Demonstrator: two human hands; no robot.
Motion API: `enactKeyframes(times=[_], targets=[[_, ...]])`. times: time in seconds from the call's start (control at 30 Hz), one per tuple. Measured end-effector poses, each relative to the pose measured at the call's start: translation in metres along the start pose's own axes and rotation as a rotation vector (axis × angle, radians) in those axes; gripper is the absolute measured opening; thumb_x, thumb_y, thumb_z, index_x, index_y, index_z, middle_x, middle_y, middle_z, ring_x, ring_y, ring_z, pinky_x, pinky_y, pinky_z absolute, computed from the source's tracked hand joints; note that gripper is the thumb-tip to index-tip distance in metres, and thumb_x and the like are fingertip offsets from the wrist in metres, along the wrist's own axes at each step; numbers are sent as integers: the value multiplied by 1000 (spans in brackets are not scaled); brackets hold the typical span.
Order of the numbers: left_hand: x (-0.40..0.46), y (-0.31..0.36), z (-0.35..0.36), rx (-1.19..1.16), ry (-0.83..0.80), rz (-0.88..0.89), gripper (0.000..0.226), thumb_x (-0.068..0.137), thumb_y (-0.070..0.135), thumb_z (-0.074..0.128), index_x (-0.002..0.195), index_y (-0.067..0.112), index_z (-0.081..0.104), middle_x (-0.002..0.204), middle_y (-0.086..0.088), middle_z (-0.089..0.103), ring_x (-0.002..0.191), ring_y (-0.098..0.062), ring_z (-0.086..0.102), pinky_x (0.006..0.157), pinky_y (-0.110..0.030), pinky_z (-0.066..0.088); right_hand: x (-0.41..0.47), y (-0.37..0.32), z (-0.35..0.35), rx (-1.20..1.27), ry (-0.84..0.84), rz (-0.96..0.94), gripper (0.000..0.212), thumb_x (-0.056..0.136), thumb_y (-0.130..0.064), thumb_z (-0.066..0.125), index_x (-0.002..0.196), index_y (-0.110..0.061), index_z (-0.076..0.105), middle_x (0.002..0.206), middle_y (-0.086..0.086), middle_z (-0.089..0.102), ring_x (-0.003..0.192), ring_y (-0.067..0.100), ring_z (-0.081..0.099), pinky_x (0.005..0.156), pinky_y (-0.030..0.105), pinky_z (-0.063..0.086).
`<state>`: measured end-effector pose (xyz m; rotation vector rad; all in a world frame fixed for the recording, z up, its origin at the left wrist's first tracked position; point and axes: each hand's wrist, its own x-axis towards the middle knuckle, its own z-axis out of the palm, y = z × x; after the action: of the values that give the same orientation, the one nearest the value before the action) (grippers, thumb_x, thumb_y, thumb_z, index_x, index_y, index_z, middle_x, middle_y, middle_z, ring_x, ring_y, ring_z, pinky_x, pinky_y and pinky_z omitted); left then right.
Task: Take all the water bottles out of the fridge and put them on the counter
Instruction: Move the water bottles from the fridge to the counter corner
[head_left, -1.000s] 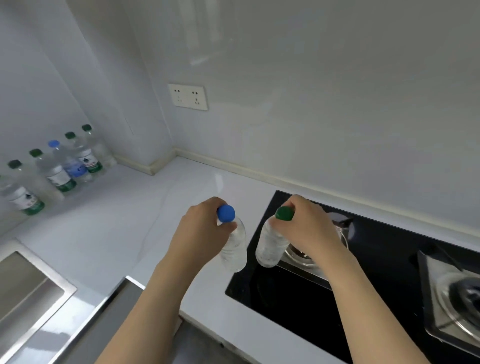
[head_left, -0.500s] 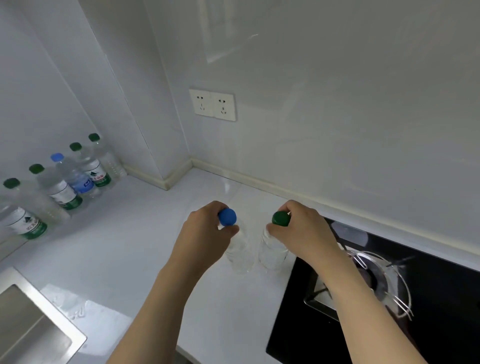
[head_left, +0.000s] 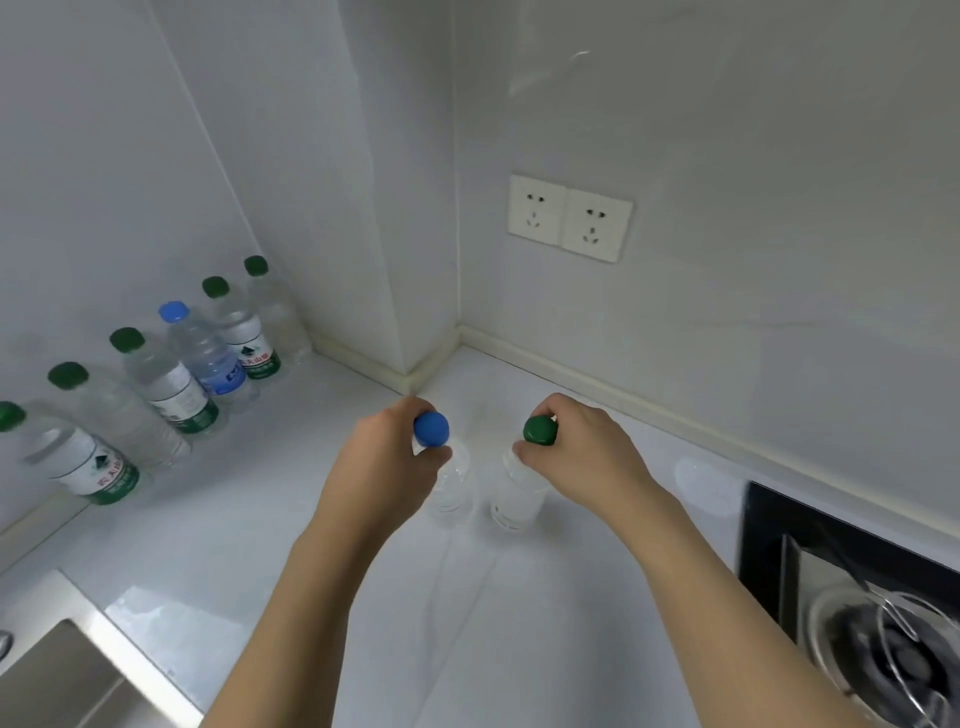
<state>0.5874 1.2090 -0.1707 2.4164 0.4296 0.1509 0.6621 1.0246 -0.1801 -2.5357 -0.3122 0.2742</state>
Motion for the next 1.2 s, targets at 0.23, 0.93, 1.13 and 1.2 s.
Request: enactKeyframes(times=[0.23,0.93,1.13,1.2], targets=[[47,-67,-46,5,45,-77,26,84,20,70,107,23,61,98,6,65,91,-17,60,77,-33,51,62,-74,52,-51,-76,-96,25,81,-37,64,100,-23,56,93,-5,61,85,20,58,73,34,50],[210,-197,-104,-21,161,-235,19,88,21,65,104,21,56,87,3,61,82,-17,56,70,-34,49,264,-235,152,-214,-164,-384,30,87,-36,62,110,-17,56,99,3,62,88,25,59,70,31,47],[244,-209,-101,-23,182,-269,18,91,22,60,107,19,54,88,1,61,79,-18,57,70,-34,49,306,-254,171,-223,-176,-417,27,87,-33,63,106,-15,56,98,2,61,88,23,58,72,32,49],[251,-214,-99,-23,188,-288,18,92,23,58,109,20,53,87,2,60,79,-19,58,71,-34,49,314,-256,180,-229,-177,-429,27,87,-32,63,106,-14,57,98,2,61,87,22,57,70,31,48]])
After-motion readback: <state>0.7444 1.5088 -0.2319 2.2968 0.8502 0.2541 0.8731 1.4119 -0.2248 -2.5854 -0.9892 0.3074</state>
